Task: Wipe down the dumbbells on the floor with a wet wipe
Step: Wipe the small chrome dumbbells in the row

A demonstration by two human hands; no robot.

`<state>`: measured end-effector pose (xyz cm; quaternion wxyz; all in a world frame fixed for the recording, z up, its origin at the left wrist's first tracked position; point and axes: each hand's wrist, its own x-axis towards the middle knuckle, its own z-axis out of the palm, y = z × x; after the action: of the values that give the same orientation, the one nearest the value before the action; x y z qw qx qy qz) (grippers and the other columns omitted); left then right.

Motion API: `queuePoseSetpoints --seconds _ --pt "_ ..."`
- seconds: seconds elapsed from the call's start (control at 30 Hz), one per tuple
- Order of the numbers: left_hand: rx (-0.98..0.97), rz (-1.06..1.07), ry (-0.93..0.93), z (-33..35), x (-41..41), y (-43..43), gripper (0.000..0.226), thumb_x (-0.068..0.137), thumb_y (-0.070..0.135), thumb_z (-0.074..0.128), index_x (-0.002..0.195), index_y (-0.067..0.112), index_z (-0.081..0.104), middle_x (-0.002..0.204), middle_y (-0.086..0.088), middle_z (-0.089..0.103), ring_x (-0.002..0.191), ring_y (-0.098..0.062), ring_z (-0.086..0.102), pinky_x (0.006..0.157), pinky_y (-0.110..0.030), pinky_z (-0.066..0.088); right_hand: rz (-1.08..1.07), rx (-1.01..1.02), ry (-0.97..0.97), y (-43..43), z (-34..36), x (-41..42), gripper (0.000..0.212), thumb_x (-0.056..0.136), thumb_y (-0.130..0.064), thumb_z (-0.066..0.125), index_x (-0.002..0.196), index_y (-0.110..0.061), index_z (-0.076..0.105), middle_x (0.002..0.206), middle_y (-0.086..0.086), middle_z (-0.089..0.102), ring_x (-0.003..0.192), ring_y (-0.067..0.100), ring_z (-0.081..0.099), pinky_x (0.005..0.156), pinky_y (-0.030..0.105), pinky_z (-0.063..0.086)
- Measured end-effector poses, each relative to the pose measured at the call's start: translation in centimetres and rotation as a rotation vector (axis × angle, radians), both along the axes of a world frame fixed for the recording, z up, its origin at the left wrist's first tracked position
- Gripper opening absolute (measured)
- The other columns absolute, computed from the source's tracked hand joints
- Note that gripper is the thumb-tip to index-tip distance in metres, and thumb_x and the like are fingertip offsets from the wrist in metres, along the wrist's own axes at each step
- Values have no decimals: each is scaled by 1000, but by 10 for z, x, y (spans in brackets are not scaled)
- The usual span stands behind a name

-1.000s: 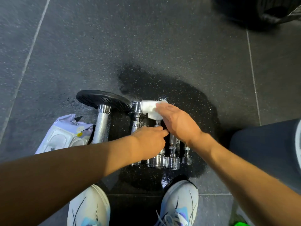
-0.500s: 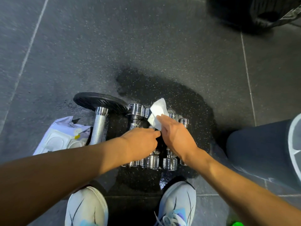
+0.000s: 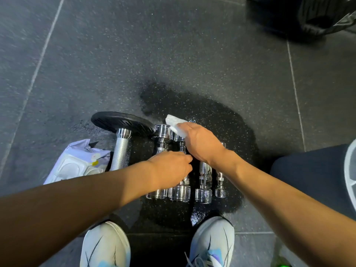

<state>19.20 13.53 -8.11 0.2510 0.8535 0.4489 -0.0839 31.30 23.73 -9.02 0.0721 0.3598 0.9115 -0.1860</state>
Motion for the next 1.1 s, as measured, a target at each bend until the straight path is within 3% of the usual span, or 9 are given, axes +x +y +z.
queuePoseSetpoints --seconds 0.13,0.3,0.43,0.53,0.67,0.77,0.87,0.93,1.1 --pt "24 -31 -42 -3 -11 2 29 95 11 55 124 14 58 119 -1 55 111 -20 52 86 -43 56 119 -25 65 -1 -4 5 53 95 5 47 141 -20 58 145 3 60 137 24 53 110 41 47" --pt "52 -17 -106 3 -13 0 26 97 15 51 122 13 60 116 -3 64 105 -22 60 87 -42 55 285 85 100 -21 -17 34 43 91 -2 64 132 -14 66 144 4 61 145 28 44 116 47 41" --pt "115 -13 -131 6 -12 -5 23 99 17 47 116 10 62 108 -5 67 93 -23 63 81 -41 56 174 99 185 -49 -15 48 39 90 0 67 128 -6 65 138 10 59 130 30 48 109 43 47" --pt "108 -1 -133 6 -11 -7 21 100 19 47 109 11 63 101 -5 68 87 -22 63 80 -41 57 77 -17 206 -55 -19 51 53 85 11 64 134 -9 60 135 10 54 119 28 54 88 42 59" --pt "119 70 -150 4 -14 -7 22 100 22 44 94 13 64 91 -3 66 79 -21 63 74 -43 58 -8 -85 246 -56 -25 50 58 86 13 61 138 -13 60 137 1 57 117 23 60 97 39 55" --pt "255 150 -233 1 -17 -8 22 96 21 52 87 12 69 89 -4 66 79 -20 62 75 -39 57 -25 -117 271 -55 -27 46 65 78 19 57 131 -17 63 134 -7 56 115 17 57 100 33 51" --pt "357 249 -275 -1 -21 -4 13 91 19 59 87 11 69 83 -3 61 78 -20 58 73 -38 56 -7 -127 274 -56 -25 45 52 83 13 52 123 -15 67 133 -6 58 112 18 58 100 34 50" --pt "351 251 -255 -2 -23 -1 15 94 21 56 97 11 67 91 -2 59 85 -18 56 77 -36 56 -13 -112 281 -58 -20 46 33 90 5 52 112 -11 70 127 -1 61 108 13 60 102 30 50" --pt "177 200 -264 -1 -20 -4 20 103 21 43 117 12 54 102 5 44 86 -7 38 74 -27 49 -67 -214 279 -73 -8 56 13 94 0 63 91 -11 67 121 2 54 81 1 55 85 1 45"
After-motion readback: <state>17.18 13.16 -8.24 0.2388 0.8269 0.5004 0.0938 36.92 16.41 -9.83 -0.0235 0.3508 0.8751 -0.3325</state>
